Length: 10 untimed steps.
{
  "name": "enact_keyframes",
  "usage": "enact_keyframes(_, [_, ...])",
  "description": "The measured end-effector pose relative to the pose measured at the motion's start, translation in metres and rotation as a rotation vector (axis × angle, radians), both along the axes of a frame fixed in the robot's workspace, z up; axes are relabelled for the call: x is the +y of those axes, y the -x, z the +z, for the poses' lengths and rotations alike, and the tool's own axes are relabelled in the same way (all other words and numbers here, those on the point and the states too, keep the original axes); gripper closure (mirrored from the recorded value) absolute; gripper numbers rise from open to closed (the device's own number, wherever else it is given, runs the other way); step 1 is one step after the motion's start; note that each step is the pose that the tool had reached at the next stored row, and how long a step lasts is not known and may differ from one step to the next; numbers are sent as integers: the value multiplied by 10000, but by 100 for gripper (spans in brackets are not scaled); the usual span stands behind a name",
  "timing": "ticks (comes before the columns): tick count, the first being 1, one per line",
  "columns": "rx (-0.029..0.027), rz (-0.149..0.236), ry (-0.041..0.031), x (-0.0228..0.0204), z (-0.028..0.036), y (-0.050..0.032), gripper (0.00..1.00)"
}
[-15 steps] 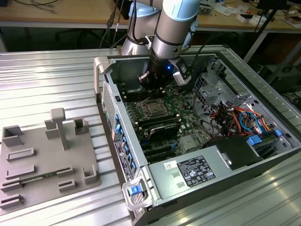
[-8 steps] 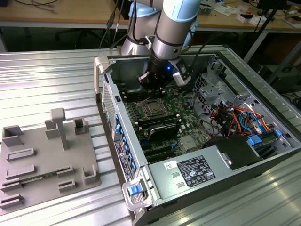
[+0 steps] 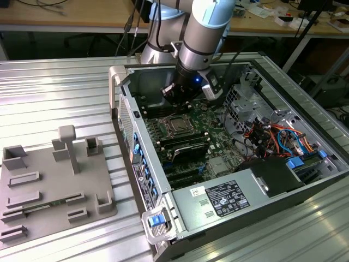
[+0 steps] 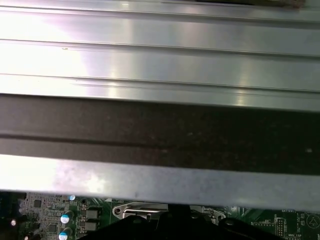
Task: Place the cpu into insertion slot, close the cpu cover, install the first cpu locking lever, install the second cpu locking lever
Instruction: 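Install the first cpu locking lever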
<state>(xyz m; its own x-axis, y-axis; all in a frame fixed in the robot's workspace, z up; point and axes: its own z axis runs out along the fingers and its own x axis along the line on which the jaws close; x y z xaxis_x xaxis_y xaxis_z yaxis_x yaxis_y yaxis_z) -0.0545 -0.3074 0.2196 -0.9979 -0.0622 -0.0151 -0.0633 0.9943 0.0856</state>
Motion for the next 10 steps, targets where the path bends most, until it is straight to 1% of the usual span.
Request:
enact_keyframes(2, [0, 1, 6, 0, -11, -27, 89])
enact_keyframes(5, [-1, 0, 40, 0, -44, -33, 89])
enact_keyframes(7, [-1, 0, 98, 0, -61, -38, 89])
enact_keyframes(10, [-8, 1, 268, 2, -69, -44, 89])
